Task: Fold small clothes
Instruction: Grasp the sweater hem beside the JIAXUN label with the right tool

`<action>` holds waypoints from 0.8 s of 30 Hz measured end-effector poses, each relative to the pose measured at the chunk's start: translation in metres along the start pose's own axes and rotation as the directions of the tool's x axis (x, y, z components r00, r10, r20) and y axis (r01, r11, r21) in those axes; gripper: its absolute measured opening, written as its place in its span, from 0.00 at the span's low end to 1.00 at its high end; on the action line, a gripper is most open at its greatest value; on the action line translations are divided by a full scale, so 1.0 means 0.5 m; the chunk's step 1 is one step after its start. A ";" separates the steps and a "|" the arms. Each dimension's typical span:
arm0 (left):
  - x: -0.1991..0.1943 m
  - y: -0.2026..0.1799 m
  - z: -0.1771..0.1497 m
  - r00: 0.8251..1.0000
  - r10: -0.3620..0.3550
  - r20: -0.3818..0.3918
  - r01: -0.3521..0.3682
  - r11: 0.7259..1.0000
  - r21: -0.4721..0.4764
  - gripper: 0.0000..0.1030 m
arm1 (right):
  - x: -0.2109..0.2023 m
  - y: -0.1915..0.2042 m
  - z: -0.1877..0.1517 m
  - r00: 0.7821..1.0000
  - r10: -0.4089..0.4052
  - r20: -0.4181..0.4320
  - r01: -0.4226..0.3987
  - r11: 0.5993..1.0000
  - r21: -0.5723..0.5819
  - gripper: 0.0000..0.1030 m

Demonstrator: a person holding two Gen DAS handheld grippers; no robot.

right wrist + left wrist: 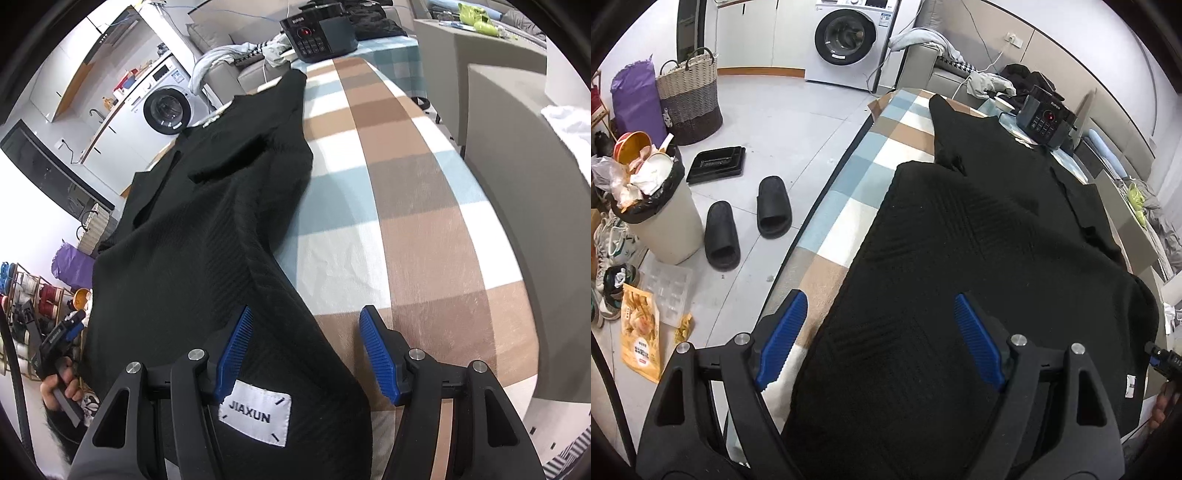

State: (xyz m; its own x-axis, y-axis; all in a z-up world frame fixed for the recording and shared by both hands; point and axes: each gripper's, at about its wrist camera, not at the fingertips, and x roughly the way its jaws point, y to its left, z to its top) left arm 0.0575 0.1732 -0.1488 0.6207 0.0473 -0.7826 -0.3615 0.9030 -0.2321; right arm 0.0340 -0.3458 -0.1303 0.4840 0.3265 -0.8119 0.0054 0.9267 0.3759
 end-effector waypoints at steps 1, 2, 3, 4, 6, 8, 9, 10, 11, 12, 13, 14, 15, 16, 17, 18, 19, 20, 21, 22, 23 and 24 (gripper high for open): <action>0.007 -0.002 0.001 1.000 0.014 -0.001 -0.014 1.000 0.002 0.78 | 0.004 -0.002 -0.002 1.000 -0.004 -0.004 0.004 1.000 0.001 0.60; 0.013 -0.003 0.002 1.000 0.017 -0.005 -0.017 1.000 0.002 0.78 | 0.008 -0.004 -0.003 1.000 -0.003 -0.006 0.003 1.000 0.000 0.60; 0.023 -0.005 0.009 1.000 0.012 -0.010 -0.012 1.000 0.002 0.78 | 0.007 -0.003 -0.003 1.000 -0.002 0.002 0.002 1.000 -0.007 0.60; 0.032 -0.006 0.012 1.000 0.006 -0.015 -0.006 1.000 0.002 0.77 | 0.008 -0.001 -0.002 1.000 0.000 0.006 0.000 1.000 -0.016 0.60; 0.039 -0.009 0.016 1.000 0.006 -0.019 -0.006 1.000 0.004 0.73 | 0.011 0.005 0.001 1.000 -0.006 0.011 0.007 0.999 -0.032 0.54; 0.046 -0.014 0.020 1.000 0.005 -0.026 -0.005 1.000 0.008 0.70 | 0.014 0.020 0.004 0.999 -0.018 0.034 0.021 0.996 -0.081 0.32; 0.049 -0.015 0.021 0.999 0.007 -0.032 -0.007 1.000 0.007 0.69 | 0.016 0.025 0.007 0.999 -0.017 0.035 0.021 0.995 -0.097 0.22; 0.052 -0.016 0.022 0.999 0.009 -0.039 -0.008 1.000 0.008 0.69 | 0.018 0.031 0.010 0.999 -0.005 0.032 0.009 0.994 -0.110 0.16; 0.054 -0.017 0.023 0.999 0.009 -0.041 -0.008 1.000 0.009 0.69 | 0.018 0.037 0.015 0.999 0.010 0.034 -0.005 0.992 -0.129 0.05; 0.054 -0.019 0.024 0.999 0.013 -0.044 -0.012 1.000 0.012 0.69 | 0.015 0.044 0.019 0.999 0.018 0.046 -0.011 0.990 -0.144 0.05; 0.051 -0.018 0.024 0.999 0.012 -0.045 -0.011 1.000 0.013 0.69 | 0.006 0.045 0.028 0.997 0.023 0.075 -0.012 0.989 -0.145 0.05; 0.049 -0.019 0.026 0.999 0.008 -0.045 -0.007 1.000 0.013 0.69 | -0.004 0.040 0.038 0.994 0.016 0.112 -0.002 0.992 -0.125 0.05; 0.046 -0.018 0.025 0.999 0.004 -0.044 -0.003 1.000 0.013 0.69 | -0.012 0.029 0.050 0.990 0.003 0.140 0.010 0.996 -0.089 0.05; 0.043 -0.017 0.027 0.999 -0.001 -0.045 0.002 1.000 0.012 0.69 | -0.017 0.014 0.063 0.987 -0.005 0.163 0.012 0.999 -0.040 0.05; 0.043 -0.016 0.027 0.999 -0.004 -0.048 0.004 1.000 0.011 0.69 | -0.019 0.002 0.073 0.985 0.006 0.173 -0.006 1.000 -0.003 0.05; 0.043 -0.016 0.028 0.999 -0.006 -0.052 0.007 1.000 0.010 0.69 | -0.017 -0.007 0.080 0.985 0.032 0.169 -0.036 0.999 0.019 0.05; 0.044 -0.016 0.028 0.998 -0.009 -0.056 0.010 1.000 0.011 0.69 | -0.011 -0.012 0.085 0.988 0.051 0.148 -0.055 0.998 0.028 0.05; 0.047 -0.017 0.027 0.998 -0.010 -0.066 0.011 1.000 0.013 0.69 | -0.007 -0.011 0.087 0.989 0.050 0.137 -0.053 0.998 0.019 0.07; 0.050 -0.018 0.025 0.997 -0.010 -0.073 0.011 1.000 0.015 0.69 | -0.006 -0.007 0.086 0.990 0.047 0.134 -0.048 0.999 0.006 0.10; 0.054 -0.019 0.024 0.997 -0.009 -0.080 0.011 1.000 0.021 0.69 | -0.003 -0.004 0.081 0.991 0.054 0.122 -0.053 0.999 -0.010 0.12; 0.055 -0.022 0.024 0.997 -0.002 -0.072 0.004 1.000 0.031 0.69 | -0.002 -0.003 0.077 0.992 0.057 0.111 -0.056 0.998 -0.014 0.21; 0.058 -0.026 0.025 0.997 0.008 -0.075 -0.005 0.999 0.042 0.68 | -0.001 -0.004 0.071 0.993 0.059 0.104 -0.058 0.998 -0.015 0.32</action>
State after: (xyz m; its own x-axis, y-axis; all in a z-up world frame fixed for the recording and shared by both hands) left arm 0.0887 0.1678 -0.1611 0.5641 0.0222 -0.8254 -0.3350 0.9198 -0.2042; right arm 0.0648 -0.3542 -0.1150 0.5716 0.3598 -0.7375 -0.0354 0.9087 0.4159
